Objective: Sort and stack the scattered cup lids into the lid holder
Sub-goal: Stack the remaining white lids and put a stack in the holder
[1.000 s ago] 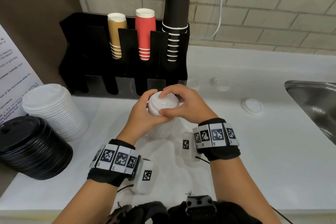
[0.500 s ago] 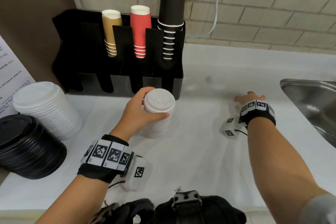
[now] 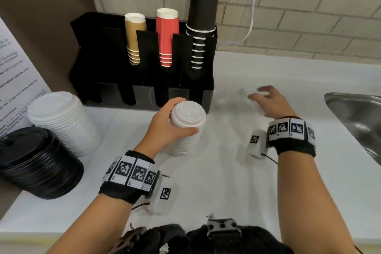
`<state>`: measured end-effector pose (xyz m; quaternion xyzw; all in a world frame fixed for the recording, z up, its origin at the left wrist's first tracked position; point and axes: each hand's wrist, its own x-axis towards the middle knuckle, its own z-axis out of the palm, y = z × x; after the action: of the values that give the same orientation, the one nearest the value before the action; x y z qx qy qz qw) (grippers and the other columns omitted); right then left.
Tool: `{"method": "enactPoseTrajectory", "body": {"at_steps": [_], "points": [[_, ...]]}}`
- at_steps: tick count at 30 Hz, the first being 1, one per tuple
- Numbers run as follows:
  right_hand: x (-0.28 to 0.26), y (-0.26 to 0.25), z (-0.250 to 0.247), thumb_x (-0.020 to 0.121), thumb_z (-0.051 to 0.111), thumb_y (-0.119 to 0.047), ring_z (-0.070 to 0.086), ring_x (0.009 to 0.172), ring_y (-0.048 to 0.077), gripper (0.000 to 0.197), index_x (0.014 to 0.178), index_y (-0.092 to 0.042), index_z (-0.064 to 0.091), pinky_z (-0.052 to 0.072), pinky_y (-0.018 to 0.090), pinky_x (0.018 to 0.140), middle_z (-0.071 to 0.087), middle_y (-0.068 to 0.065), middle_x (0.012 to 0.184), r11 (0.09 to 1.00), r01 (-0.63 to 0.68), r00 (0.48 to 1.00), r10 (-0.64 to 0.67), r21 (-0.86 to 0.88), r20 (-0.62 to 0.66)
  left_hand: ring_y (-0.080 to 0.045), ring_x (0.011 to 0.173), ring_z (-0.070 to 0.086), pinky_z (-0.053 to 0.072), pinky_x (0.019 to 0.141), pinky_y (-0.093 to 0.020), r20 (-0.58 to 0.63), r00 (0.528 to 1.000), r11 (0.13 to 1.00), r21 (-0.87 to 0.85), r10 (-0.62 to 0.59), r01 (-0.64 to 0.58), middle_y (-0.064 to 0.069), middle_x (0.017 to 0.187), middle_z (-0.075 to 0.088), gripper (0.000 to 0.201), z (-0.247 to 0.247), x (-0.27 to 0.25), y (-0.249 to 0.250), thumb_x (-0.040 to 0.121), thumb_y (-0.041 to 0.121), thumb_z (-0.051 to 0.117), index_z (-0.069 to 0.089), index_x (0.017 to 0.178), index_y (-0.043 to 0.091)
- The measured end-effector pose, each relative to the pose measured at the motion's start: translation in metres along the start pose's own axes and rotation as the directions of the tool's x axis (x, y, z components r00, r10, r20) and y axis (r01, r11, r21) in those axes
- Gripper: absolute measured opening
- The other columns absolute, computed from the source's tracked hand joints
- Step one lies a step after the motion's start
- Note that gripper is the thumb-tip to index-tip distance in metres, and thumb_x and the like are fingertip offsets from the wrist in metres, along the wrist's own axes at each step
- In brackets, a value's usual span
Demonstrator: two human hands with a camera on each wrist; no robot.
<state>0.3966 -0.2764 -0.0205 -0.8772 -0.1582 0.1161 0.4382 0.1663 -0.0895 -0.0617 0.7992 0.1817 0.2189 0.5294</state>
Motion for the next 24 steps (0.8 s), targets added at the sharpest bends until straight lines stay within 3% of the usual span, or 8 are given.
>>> {"method": "enactPoseTrajectory", "body": {"at_steps": [3,6,9,14,17,20,24], "points": [[-0.041,-0.028,0.027,0.079,0.075,-0.031,0.058,0.092,0.007,0.033,0.109,-0.033,0.062,0.047,0.014,0.068,0.061,-0.01,0.106,0.942,0.263,0.935,-0.302,0.208,0.185,0.0,0.11,0.051,0.042,0.084,-0.007,-0.018,1.0,1.0,-0.016,-0.001,0.001,0.014,0.122,0.056,0.072,0.002,-0.001,0.0,0.067,0.017,0.088,0.052,0.129,0.025],[-0.064,-0.05,0.052,0.075,0.08,-0.025,0.056,0.096,-0.001,0.04,0.111,-0.029,0.062,0.044,0.008,0.078,0.061,-0.018,0.105,0.859,0.456,0.802,-0.51,0.233,0.311,-0.006,0.111,0.054,0.047,0.089,-0.023,-0.03,0.999,0.999,-0.032,0.01,-0.011,0.009,0.122,0.058,0.073,0.004,-0.002,0.002,0.066,0.018,0.089,0.052,0.129,0.025],[-0.073,-0.06,0.069,0.074,0.081,-0.023,0.055,0.1,0.0,0.045,0.115,-0.024,0.061,0.045,0.01,0.077,0.061,-0.014,0.109,0.836,0.496,0.741,-0.548,0.235,0.389,-0.006,0.11,0.056,0.051,0.088,-0.027,-0.046,0.999,0.999,-0.038,0.002,-0.003,0.011,0.12,0.059,0.079,0.006,-0.004,0.002,0.065,0.021,0.09,0.049,0.132,0.027],[-0.077,-0.066,0.078,0.071,0.083,-0.023,0.055,0.105,0.008,0.051,0.116,-0.022,0.061,0.048,0.028,0.092,0.06,-0.009,0.113,0.821,0.549,0.717,-0.559,0.157,0.415,0.001,0.108,0.054,0.044,0.087,-0.016,-0.061,0.997,0.997,-0.06,-0.045,0.041,0.018,0.119,0.054,0.107,0.006,-0.005,-0.001,0.062,0.022,0.092,0.028,0.147,0.027],[-0.079,-0.068,0.079,0.069,0.084,-0.024,0.055,0.108,0.011,0.054,0.117,-0.021,0.06,0.048,0.035,0.095,0.06,-0.006,0.115,0.806,0.584,0.708,-0.565,0.1,0.423,-0.002,0.108,0.054,0.042,0.085,-0.014,-0.061,0.996,0.996,-0.064,-0.059,0.055,0.016,0.119,0.054,0.109,0.006,-0.004,-0.002,0.062,0.021,0.092,0.027,0.149,0.024],[-0.08,-0.07,0.078,0.068,0.085,-0.026,0.052,0.112,0.014,0.054,0.117,-0.025,0.06,0.045,0.04,0.099,0.057,-0.005,0.118,0.79,0.609,0.695,-0.571,0.065,0.437,0.005,0.104,0.053,0.043,0.084,-0.014,-0.066,0.996,0.997,-0.057,-0.061,0.057,0.024,0.113,0.052,0.106,0.006,-0.004,-0.002,0.062,0.022,0.092,0.029,0.148,0.024],[-0.081,-0.073,0.076,0.069,0.084,-0.026,0.05,0.115,0.012,0.051,0.116,-0.025,0.064,0.04,0.042,0.103,0.056,-0.005,0.119,0.771,0.635,0.666,-0.585,0.06,0.464,0.005,0.104,0.052,0.044,0.083,-0.014,-0.066,0.996,0.997,-0.054,-0.054,0.051,0.024,0.113,0.051,0.105,0.005,-0.004,-0.003,0.062,0.023,0.091,0.03,0.147,0.022]]}}
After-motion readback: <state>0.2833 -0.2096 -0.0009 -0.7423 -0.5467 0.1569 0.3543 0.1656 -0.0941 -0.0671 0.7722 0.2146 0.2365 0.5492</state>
